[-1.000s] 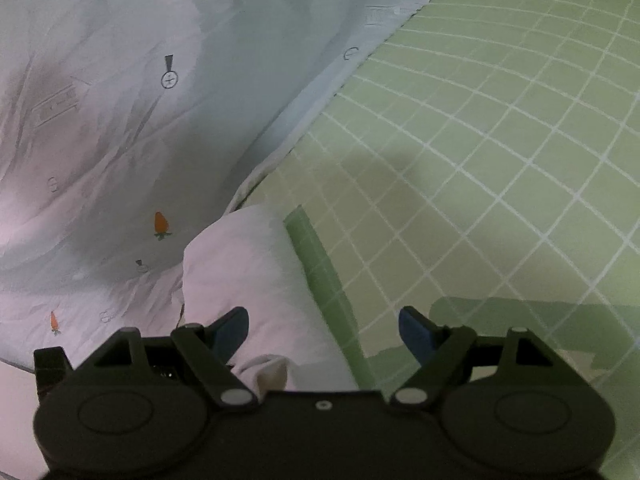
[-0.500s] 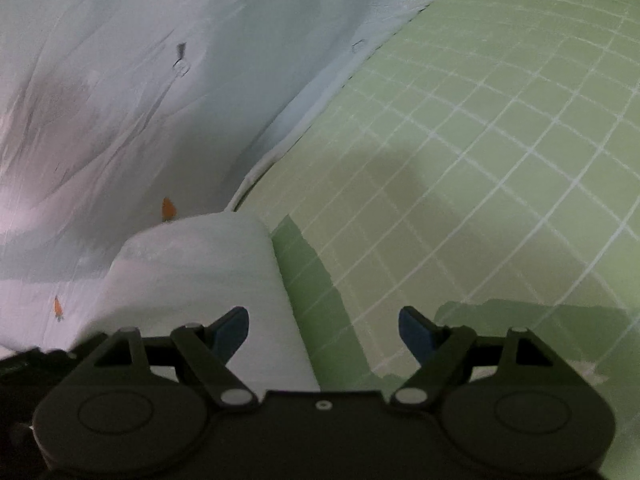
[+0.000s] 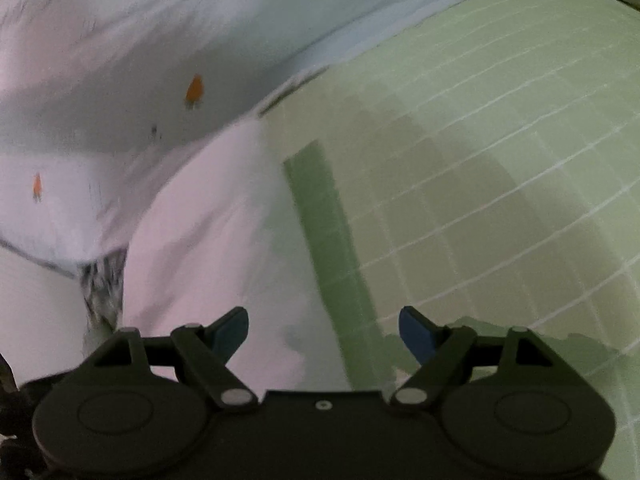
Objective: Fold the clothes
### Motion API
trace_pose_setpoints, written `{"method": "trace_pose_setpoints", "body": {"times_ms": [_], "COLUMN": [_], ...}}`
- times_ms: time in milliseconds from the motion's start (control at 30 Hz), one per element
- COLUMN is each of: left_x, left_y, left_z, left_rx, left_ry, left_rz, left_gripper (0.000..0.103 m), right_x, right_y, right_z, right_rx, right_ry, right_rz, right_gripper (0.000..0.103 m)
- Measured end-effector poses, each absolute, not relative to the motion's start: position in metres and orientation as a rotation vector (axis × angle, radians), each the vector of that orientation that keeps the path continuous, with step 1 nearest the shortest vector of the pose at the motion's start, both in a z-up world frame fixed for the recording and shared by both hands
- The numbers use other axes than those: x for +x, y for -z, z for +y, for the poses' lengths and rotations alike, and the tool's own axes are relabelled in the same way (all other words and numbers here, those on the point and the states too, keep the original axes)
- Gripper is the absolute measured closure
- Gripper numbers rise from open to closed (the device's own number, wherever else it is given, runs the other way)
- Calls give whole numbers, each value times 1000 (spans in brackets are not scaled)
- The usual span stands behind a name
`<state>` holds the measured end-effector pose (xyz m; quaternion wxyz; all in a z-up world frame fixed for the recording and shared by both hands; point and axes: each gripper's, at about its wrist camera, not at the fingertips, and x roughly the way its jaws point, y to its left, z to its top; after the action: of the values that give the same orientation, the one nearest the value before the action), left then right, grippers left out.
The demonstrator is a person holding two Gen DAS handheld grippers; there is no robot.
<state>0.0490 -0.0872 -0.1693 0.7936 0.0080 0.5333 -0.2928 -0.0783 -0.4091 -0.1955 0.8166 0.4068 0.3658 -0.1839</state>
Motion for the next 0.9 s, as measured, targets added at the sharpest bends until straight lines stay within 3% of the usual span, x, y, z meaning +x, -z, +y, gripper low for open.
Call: {"method": "trace_pose_setpoints", "body": {"times_ms": [67,100,267,433,700,800,867,900], "left_x": [48,48,61,86,143,156,155,151], "left_y": [175,179,181,162,167,173,171,164], "left_z": [-86,-90,-92,-100,-144,-153,-155,-155], "left_rx": [32,56,41,-43,-226,-292,-314,-311], "left_ry": [656,653,636,689,710,681,684,689], "left_rz": [1159,1164,1150,1049,1031,1064,1048,1023], "left_gripper": [33,33,33,33,36,61,85,87], "right_x": [-66,-60,-37,-30,-22,-25,-26,-26], "right_y": [200,203,209,203,199,202,207,208], "right_z": [-401,-396,-379,-381,-397,-405,-408,-408], "right_rx": [835,818,728,686,734,778,813,820], "right_ry": [387,387,374,398,425,429,429,428], "right_rz": [837,867,948,938,898,885,879,877], "right_gripper": [12,4,3,1,1,1,1,1]}}
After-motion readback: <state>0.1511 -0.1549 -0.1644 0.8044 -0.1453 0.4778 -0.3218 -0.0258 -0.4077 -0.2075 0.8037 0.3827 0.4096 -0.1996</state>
